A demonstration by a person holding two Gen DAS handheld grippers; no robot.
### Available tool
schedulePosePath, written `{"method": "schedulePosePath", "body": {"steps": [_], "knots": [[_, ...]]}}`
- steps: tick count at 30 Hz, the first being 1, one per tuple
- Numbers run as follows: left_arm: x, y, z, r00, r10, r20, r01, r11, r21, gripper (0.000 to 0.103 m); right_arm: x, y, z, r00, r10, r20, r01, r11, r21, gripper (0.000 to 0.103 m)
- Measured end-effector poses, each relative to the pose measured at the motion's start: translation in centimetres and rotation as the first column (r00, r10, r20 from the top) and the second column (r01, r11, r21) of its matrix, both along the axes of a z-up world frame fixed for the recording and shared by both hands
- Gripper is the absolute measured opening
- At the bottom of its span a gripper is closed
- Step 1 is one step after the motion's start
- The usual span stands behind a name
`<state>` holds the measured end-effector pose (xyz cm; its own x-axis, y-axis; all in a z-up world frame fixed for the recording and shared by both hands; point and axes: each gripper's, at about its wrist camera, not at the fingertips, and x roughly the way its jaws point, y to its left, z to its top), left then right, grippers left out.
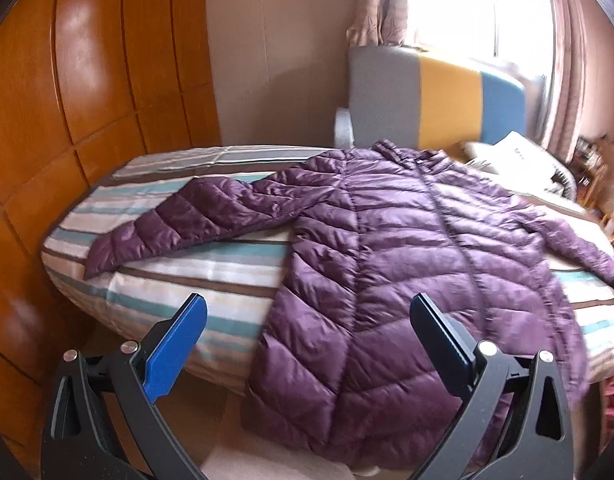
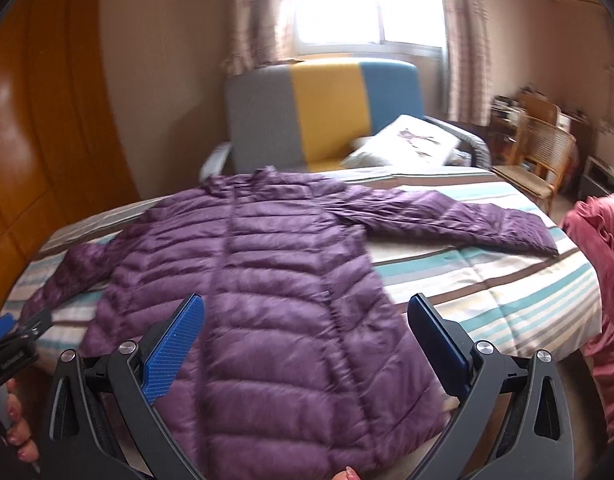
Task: Fold large clothes
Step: 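Grasp the cuff of the purple jacket sleeve with the right tool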
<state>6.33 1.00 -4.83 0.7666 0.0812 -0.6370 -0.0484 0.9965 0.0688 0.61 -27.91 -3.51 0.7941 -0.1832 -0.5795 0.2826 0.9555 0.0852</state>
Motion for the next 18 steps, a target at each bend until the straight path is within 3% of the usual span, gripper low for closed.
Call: {"method": "schedulePosePath", "body": {"steps": [4, 10, 13, 18], "knots": [[3.2, -0.6, -1.4, 1.000, -0.021, -0.008, 0.021, 0.999, 0.042, 0.101, 2.6, -3.1, -1.7, 0.993, -0.070, -0.093, 0.066, 0.997, -0.039, 0.100], [9.4, -1.2, -3.9, 0.995, -0.047, -0.089, 0.052, 0.997, 0.053, 0.101, 6.1, -9.5, -4.2, 0.981, -0.141, -0.137, 0.137, 0.990, -0.034, 0.100], [11.8, -1.2, -4.8, 0.994, -0.053, -0.097, 0.057, 0.998, 0.040, 0.101, 8.2, -14.0, -5.6, 0.963, -0.206, -0.174, 0.210, 0.978, 0.006, 0.100], [15.8, -1.8, -6.0, 0.994, -0.013, -0.108, 0.025, 0.994, 0.105, 0.101, 10.3, -21.6, -7.6, 0.914, -0.346, -0.210, 0.368, 0.927, 0.073, 0.100]]}}
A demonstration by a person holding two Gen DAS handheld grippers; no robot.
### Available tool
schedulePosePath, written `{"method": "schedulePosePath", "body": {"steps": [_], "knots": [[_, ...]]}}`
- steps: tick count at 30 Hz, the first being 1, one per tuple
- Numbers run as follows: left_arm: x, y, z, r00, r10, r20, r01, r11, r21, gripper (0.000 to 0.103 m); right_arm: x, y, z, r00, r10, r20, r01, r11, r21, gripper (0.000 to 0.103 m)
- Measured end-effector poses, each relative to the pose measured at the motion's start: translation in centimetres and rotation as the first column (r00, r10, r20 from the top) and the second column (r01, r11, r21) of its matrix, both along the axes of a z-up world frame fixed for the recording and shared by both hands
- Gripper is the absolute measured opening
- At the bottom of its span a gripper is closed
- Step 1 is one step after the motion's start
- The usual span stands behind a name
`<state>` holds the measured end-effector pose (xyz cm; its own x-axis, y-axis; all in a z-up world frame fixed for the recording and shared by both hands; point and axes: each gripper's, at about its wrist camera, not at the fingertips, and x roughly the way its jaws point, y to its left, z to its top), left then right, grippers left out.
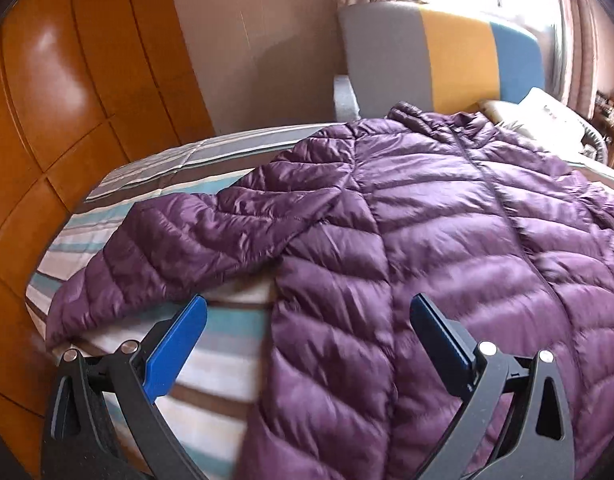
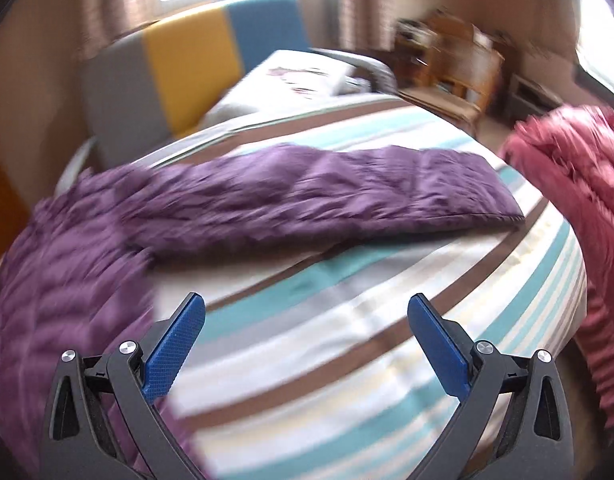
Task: Fold large clothes
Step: 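Grasp the cuff of the purple jacket sleeve with the right tool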
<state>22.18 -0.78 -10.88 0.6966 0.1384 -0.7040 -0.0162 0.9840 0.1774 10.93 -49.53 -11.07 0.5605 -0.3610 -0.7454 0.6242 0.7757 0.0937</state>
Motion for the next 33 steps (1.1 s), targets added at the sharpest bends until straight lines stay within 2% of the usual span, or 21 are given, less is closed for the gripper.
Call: {"method": "schedulePosePath", "body": {"steps": [2, 4, 7, 9, 10, 14, 16, 19, 22, 24, 25, 27, 30, 33], "knots": [[1.5, 0.2, -0.4, 1.000, -0.002, -0.016, 0.002, 1.000, -0.021, 0.101, 0.6, -3.3, -0.7, 0.997, -0.082, 0.001, 0.082, 0.996, 0.026, 0.099], [2.9, 0.7, -0.7, 0.999, 0.040, -0.020, -0.041, 0.999, -0.018, 0.101, 1.0, -6.0, -1.3, 0.989, -0.151, 0.006, 0.150, 0.988, 0.046, 0.093], [4.2, 1.4, -1.3, 0.998, 0.064, -0.018, -0.064, 0.997, -0.033, 0.101, 1.4, -9.0, -2.1, 0.971, -0.237, 0.003, 0.236, 0.967, 0.095, 0.092], [5.0, 1.5, -1.9, 0.997, 0.078, -0.016, -0.078, 0.997, -0.001, 0.101, 1.4, -10.8, -2.7, 0.955, -0.296, 0.006, 0.292, 0.947, 0.131, 0.085], [5.1, 1.6, -2.2, 0.996, 0.084, -0.016, -0.084, 0.996, 0.018, 0.101, 1.4, -11.8, -3.0, 0.944, -0.329, 0.008, 0.324, 0.934, 0.153, 0.085], [5.9, 2.0, -3.8, 0.994, 0.108, -0.034, -0.105, 0.992, 0.070, 0.101, 0.9, -14.3, -3.7, 0.909, -0.417, 0.026, 0.405, 0.894, 0.190, 0.085], [6.1, 2.3, -4.4, 0.993, 0.112, -0.044, -0.110, 0.992, 0.063, 0.101, 0.8, -14.8, -3.9, 0.895, -0.444, 0.027, 0.431, 0.880, 0.199, 0.085], [6.1, 2.2, -4.9, 0.993, 0.113, -0.046, -0.110, 0.992, 0.065, 0.101, 0.8, -15.7, -4.5, 0.875, -0.484, 0.030, 0.467, 0.857, 0.221, 0.079], [6.0, 1.9, -5.1, 0.993, 0.114, -0.039, -0.110, 0.990, 0.089, 0.101, 1.3, -16.0, -4.5, 0.872, -0.489, 0.023, 0.479, 0.861, 0.170, 0.062], [5.9, 1.8, -5.2, 0.992, 0.116, -0.040, -0.111, 0.989, 0.094, 0.101, 1.6, -16.0, -4.6, 0.879, -0.477, 0.017, 0.471, 0.872, 0.133, 0.041], [5.9, 1.8, -5.2, 0.992, 0.117, -0.042, -0.113, 0.989, 0.093, 0.101, 1.7, -16.2, -4.7, 0.884, -0.467, 0.023, 0.460, 0.878, 0.130, 0.038], [5.9, 1.8, -5.3, 0.992, 0.119, -0.045, -0.115, 0.989, 0.093, 0.101, 1.8, -16.6, -4.8, 0.895, -0.445, 0.038, 0.436, 0.889, 0.138, 0.024], [6.1, 1.8, -5.4, 0.991, 0.118, -0.056, -0.112, 0.990, 0.090, 0.101, 2.1, -16.6, -4.6, 0.912, -0.406, 0.052, 0.397, 0.908, 0.135, 0.012], [6.1, 2.2, -5.4, 0.991, 0.119, -0.068, -0.115, 0.992, 0.058, 0.101, 2.2, -16.2, -3.7, 0.914, -0.397, 0.081, 0.386, 0.914, 0.126, 0.011]]}}
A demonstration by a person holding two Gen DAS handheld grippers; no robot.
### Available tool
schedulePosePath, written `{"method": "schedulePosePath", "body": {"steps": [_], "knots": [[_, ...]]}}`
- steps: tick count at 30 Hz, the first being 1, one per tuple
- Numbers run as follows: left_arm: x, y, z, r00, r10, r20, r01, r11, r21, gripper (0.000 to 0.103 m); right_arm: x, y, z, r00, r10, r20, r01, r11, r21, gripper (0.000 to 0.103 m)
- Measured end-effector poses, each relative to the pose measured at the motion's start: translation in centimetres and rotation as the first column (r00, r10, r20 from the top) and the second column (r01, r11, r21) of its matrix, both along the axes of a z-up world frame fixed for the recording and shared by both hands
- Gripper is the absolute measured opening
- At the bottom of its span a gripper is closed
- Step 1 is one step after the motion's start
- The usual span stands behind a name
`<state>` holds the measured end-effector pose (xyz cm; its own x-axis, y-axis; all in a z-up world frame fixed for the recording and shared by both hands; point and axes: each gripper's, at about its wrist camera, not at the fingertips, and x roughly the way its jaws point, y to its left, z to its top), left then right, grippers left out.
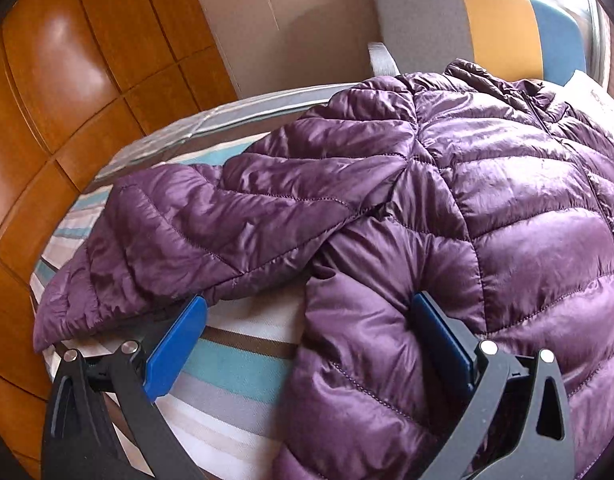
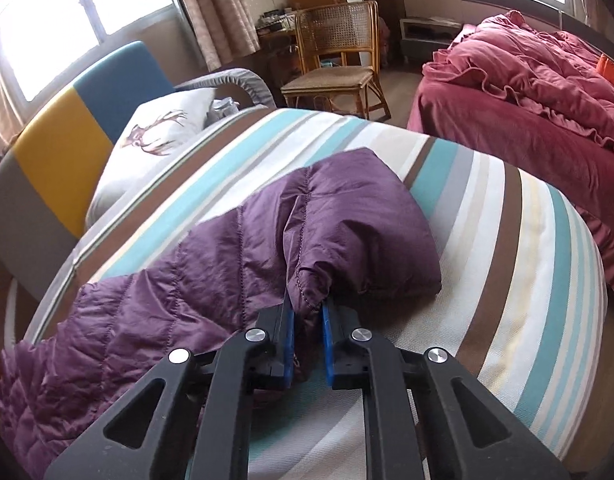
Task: Fold large clothes
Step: 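Grasp the cuff of the purple jacket sleeve with the right tool, then fold the held sleeve across the jacket body and open the right tool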
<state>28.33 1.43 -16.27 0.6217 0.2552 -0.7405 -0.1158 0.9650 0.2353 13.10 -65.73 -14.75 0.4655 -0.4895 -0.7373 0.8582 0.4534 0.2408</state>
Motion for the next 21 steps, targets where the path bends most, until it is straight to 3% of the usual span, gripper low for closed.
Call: {"method": "schedulePosePath", "body": {"steps": [5, 13, 17, 21], "knots": [[-0.5, -0.2, 0.2, 1.000, 0.001, 0.005, -0.001, 1.000, 0.022, 0.101, 0.6, 1.4, 2.0, 0.999, 0.044, 0.017, -0.043, 0.998, -0.055, 0.011], [-0.8, -0.3, 0.2, 1.000, 0.002, 0.022, -0.003, 0.999, 0.037, 0.101, 4.1, 7.8, 6.1, 0.973, 0.228, 0.041, -0.217, 0.959, -0.183, 0.011], [-0.8, 0.0, 0.2, 1.000, 0.003, 0.019, -0.003, 1.000, 0.016, 0.101, 6.9, 12.8, 6.5, 0.936, 0.350, 0.033, -0.336, 0.919, -0.208, 0.011], [-0.8, 0.3, 0.1, 1.000, 0.002, 0.015, -0.002, 1.000, -0.008, 0.101, 10.2, 18.9, 6.2, 0.873, 0.487, -0.010, -0.476, 0.848, -0.232, 0.011]]}}
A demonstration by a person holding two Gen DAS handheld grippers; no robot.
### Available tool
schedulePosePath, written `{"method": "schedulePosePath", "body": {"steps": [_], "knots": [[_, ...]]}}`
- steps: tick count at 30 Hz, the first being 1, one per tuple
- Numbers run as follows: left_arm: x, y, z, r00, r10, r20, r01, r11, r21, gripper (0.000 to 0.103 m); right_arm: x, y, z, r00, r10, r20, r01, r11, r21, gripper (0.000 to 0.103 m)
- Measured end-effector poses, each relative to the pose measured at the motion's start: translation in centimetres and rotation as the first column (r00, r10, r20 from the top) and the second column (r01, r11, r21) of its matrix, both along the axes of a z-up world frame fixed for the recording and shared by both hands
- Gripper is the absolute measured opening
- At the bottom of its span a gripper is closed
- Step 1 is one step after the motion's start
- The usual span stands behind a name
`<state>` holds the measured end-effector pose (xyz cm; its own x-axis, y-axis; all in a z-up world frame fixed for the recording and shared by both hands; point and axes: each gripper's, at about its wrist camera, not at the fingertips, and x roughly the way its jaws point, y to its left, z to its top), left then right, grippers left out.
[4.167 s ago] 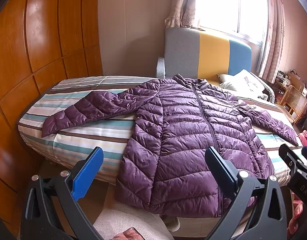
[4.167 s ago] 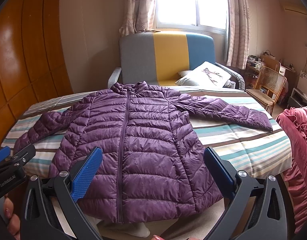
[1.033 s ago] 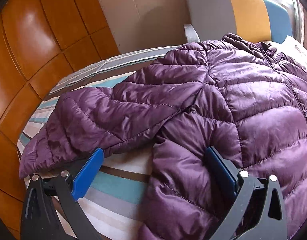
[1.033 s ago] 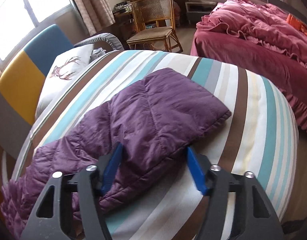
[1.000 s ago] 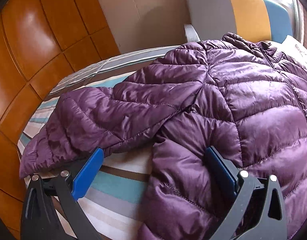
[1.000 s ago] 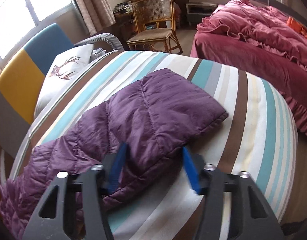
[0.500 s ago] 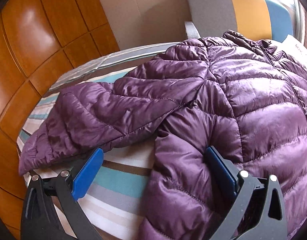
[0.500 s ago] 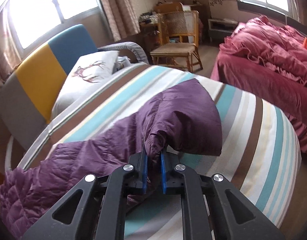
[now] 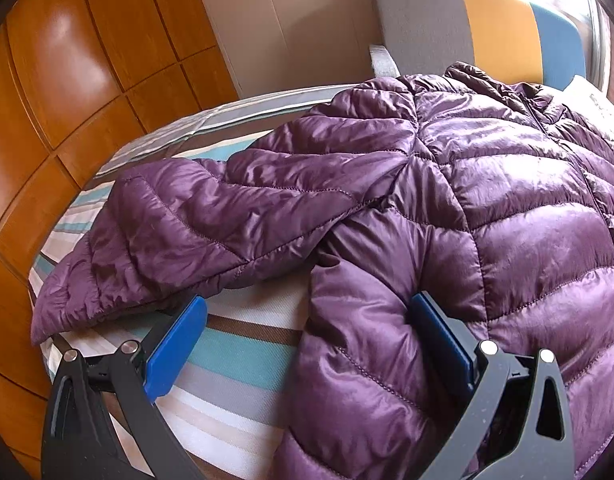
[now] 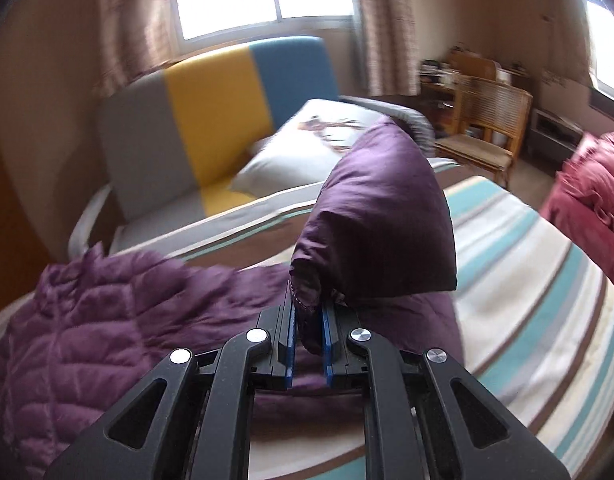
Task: Fold large clothes
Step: 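Fold the held sleeve across the jacket body and open the right tool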
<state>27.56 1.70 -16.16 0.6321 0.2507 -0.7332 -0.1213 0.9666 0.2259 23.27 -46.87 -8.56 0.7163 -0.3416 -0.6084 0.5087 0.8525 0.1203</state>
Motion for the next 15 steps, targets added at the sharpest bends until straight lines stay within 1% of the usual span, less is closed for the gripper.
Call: {"method": "schedulePosePath", "body": {"steps": [2, 6, 9, 11, 13, 15], "knots": [[0.0, 0.1, -0.1, 1.000, 0.000, -0.002, 0.000, 1.000, -0.009, 0.101, 1.4, 2.8, -0.2, 0.997, 0.070, -0.015, -0.070, 0.997, -0.028, 0.011], [0.1, 0.4, -0.2, 1.000, 0.000, -0.005, -0.001, 1.000, -0.032, 0.101, 3.7, 8.3, -0.9, 0.978, 0.198, -0.064, -0.203, 0.976, -0.085, 0.011], [0.2, 0.5, -0.2, 1.000, 0.000, -0.007, -0.001, 0.999, -0.042, 0.101, 4.8, 12.6, -2.0, 0.949, 0.296, -0.105, -0.307, 0.945, -0.116, 0.011], [0.2, 0.4, -0.2, 1.000, 0.001, -0.008, -0.001, 0.999, -0.044, 0.101, 5.4, 15.7, -2.6, 0.915, 0.381, -0.131, -0.398, 0.906, -0.146, 0.011], [0.2, 0.4, -0.3, 1.000, 0.001, -0.008, -0.001, 0.999, -0.045, 0.101, 5.5, 18.7, -2.7, 0.877, 0.456, -0.150, -0.479, 0.857, -0.190, 0.011], [0.2, 0.4, -0.3, 1.000, 0.001, -0.008, -0.001, 0.999, -0.044, 0.101, 5.7, 21.6, -2.8, 0.832, 0.529, -0.169, -0.555, 0.798, -0.234, 0.011]]}}
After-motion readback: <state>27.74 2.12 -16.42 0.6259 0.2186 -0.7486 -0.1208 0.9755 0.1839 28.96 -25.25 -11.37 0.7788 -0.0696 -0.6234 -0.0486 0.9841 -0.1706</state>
